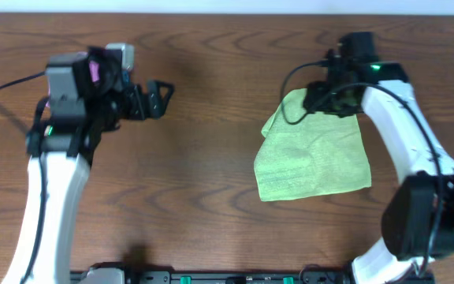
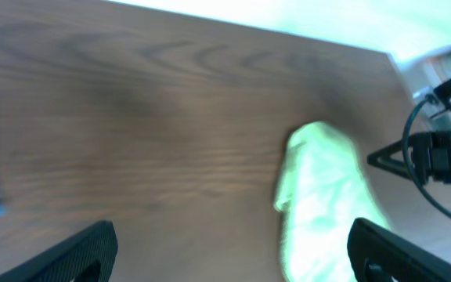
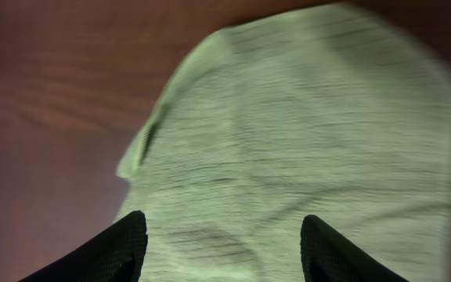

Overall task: Fold the cloth
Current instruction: 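Move the left gripper toward the green cloth's left edge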

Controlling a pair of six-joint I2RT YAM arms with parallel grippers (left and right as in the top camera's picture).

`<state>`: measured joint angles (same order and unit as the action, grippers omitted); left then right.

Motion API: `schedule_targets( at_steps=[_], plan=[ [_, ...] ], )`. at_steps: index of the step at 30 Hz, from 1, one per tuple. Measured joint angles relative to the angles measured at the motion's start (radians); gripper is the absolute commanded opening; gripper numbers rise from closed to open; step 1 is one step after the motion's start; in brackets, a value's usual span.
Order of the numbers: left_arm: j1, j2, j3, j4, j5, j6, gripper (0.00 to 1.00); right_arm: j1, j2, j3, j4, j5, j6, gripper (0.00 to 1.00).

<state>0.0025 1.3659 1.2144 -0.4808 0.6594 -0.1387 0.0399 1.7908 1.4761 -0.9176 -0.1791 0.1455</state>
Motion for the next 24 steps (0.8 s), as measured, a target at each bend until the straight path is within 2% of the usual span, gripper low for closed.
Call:
schedule_targets(
  at_steps=[3,8,16,24],
  plan=[
    [-0.004,0.124,0.001,0.111,0.094,-0.148,0.95,-0.098,-0.041,0.001,-0.021,0.006,0.005,0.64],
    [-0.061,0.289,0.002,0.292,0.154,-0.344,0.95,-0.21,-0.054,0.002,-0.054,0.002,0.007,0.63],
    [-0.245,0.451,0.004,0.528,0.175,-0.499,0.95,-0.233,-0.054,0.002,-0.055,-0.008,0.007,0.64],
    [-0.345,0.595,0.005,0.595,0.153,-0.599,0.95,-0.233,-0.054,0.002,-0.065,-0.009,0.007,0.64]
  ],
)
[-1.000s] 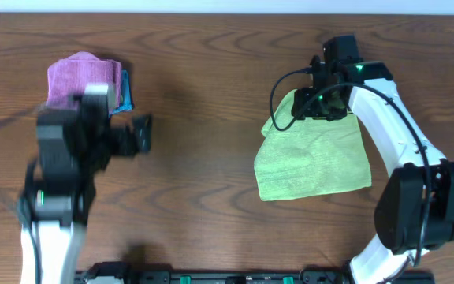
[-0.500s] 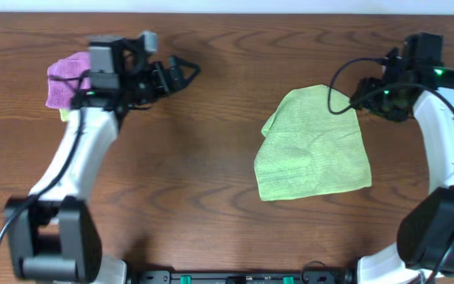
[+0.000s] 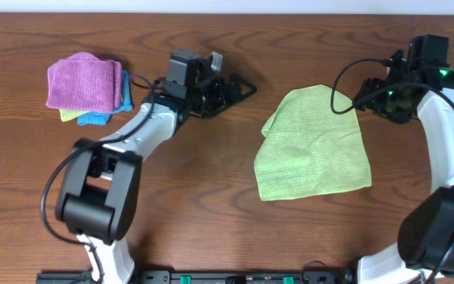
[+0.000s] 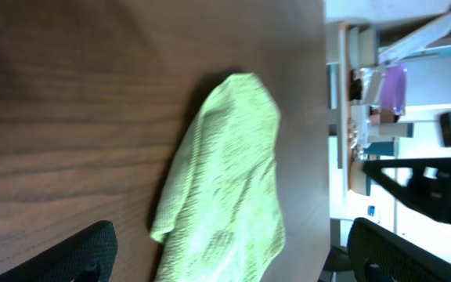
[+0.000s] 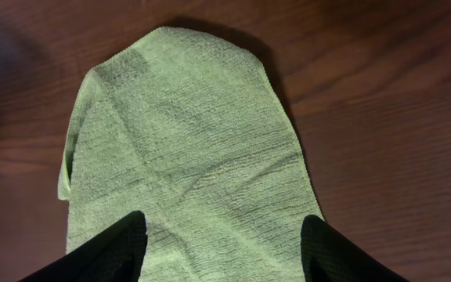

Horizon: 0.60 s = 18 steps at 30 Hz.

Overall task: Fold the cloth
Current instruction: 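Move the left gripper toward the green cloth's left edge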

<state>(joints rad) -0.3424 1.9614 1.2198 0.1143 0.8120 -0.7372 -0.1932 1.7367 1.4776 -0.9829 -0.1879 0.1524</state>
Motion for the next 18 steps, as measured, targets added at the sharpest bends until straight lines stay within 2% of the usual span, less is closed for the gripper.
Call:
schedule_targets(
  at_steps=[7,10,18],
  plan=[
    [-0.047,0.071,0.001,0.018,-0.02,-0.012,0.96,0.0,0.0,0.0,-0.015,-0.006,0.0,0.64],
    [-0.076,0.073,0.002,0.018,-0.027,0.013,1.0,0.0,0.0,0.0,-0.016,-0.011,0.0,0.64],
    [-0.152,0.073,0.004,-0.021,-0.052,0.096,0.99,0.0,0.0,0.0,-0.019,-0.021,0.0,0.64]
  ],
)
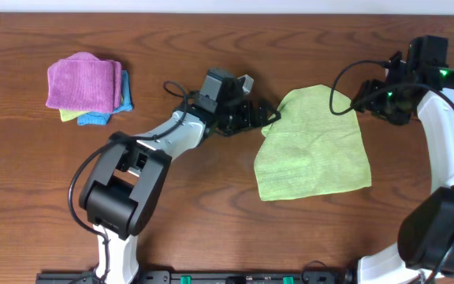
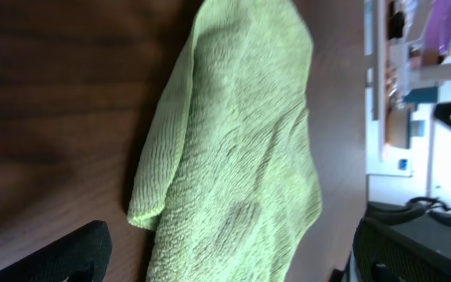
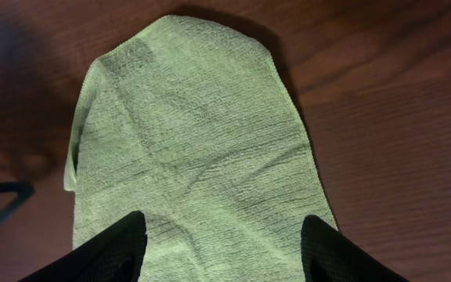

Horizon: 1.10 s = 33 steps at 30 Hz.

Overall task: Fold the cloth
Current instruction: 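Move the left gripper toward the green cloth's left edge, then grasp the cloth's upper-left corner with the left gripper and pull left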

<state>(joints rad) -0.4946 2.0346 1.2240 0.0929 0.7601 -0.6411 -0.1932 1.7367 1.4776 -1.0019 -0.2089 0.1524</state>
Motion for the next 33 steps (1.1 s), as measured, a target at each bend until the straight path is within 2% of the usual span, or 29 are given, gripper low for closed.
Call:
schedule_targets(
  at_steps=[14,23,33],
  plan=[
    [-0.037,0.0,0.0,-0.034,-0.074,0.092,0.95,0.0,0.0,0.0,0.0,-0.017,0.0,0.64],
    [-0.041,0.0,0.001,0.019,-0.114,-0.036,0.96,0.0,0.0,0.0,0.0,-0.02,0.0,0.64],
    [-0.046,0.0,0.007,0.04,-0.204,-0.061,0.97,0.0,0.0,0.0,0.005,-0.021,0.001,0.64]
  ],
)
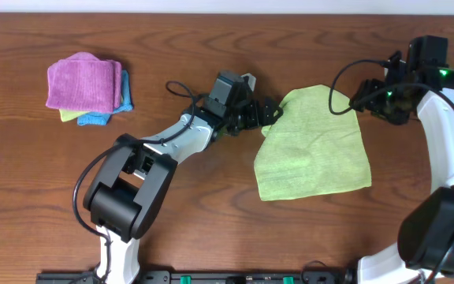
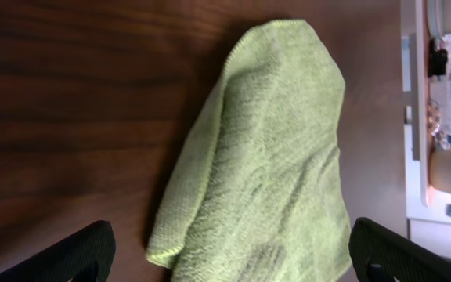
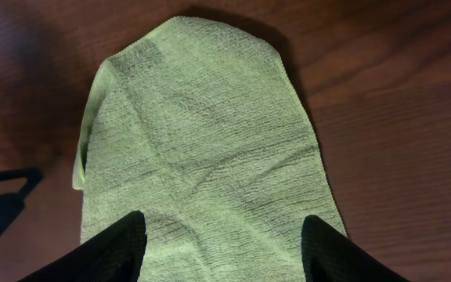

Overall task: Fold the cloth
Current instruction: 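Grasp the cloth's upper-left corner with the left gripper and pull left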

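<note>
A light green cloth (image 1: 314,150) lies flat on the wooden table (image 1: 195,197), right of centre; its upper left edge curls over in a small flap (image 2: 180,235). My left gripper (image 1: 269,113) is low at that upper left edge, open, its fingers (image 2: 77,252) straddling the flap with nothing gripped. My right gripper (image 1: 362,101) hovers at the cloth's upper right corner, open, with the cloth (image 3: 210,164) spread out in front of its fingers (image 3: 112,251). In the wrist views each gripper shows open: left gripper (image 2: 229,266), right gripper (image 3: 221,258).
A stack of folded cloths, purple (image 1: 85,79) on top of blue and green ones, sits at the table's far left. A black cable (image 1: 180,91) loops off the left arm. The table's far edge (image 1: 227,13) runs along the top.
My left gripper has edged a little further right, up against the cloth's upper left edge. The right gripper and the cloth lie as before.
At first my left arm was over the far left of the table and my right gripper sat over the cloth's top corner. Then the left gripper was at mid-table and the right had drawn back to the cloth's right. Since then the left has reached the cloth's edge.
</note>
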Controlling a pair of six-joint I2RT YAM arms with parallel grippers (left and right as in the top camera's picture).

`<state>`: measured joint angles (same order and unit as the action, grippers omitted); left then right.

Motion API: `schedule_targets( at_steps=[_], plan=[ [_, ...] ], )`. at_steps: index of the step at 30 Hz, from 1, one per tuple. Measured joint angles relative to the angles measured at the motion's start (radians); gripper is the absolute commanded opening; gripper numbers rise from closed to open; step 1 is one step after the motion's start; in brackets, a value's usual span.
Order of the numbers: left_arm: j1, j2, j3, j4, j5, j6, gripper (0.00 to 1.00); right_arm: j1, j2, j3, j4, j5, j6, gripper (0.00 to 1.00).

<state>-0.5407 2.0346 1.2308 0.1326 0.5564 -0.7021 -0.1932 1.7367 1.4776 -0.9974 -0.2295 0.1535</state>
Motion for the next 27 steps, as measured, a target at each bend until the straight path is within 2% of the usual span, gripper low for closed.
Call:
schedule_targets(
  at_steps=[9,15,23,25,27],
  plan=[
    [0.0,0.022,0.033,-0.016,-0.04,0.003,0.96,0.0,0.0,0.0,0.018,-0.014,0.019,0.64],
    [-0.003,0.148,0.221,-0.186,-0.019,0.033,0.95,0.0,0.0,0.0,0.014,-0.024,0.022,0.64],
    [-0.017,0.17,0.271,-0.27,-0.015,0.095,0.96,0.0,0.0,0.0,0.015,-0.026,0.022,0.64],
    [-0.025,0.17,0.272,-0.286,-0.018,0.109,1.0,0.0,0.0,0.0,0.016,-0.026,0.022,0.64],
    [-0.034,0.169,0.276,-0.291,-0.021,0.114,0.87,0.0,0.0,0.0,0.018,-0.026,0.022,0.64]
  ],
)
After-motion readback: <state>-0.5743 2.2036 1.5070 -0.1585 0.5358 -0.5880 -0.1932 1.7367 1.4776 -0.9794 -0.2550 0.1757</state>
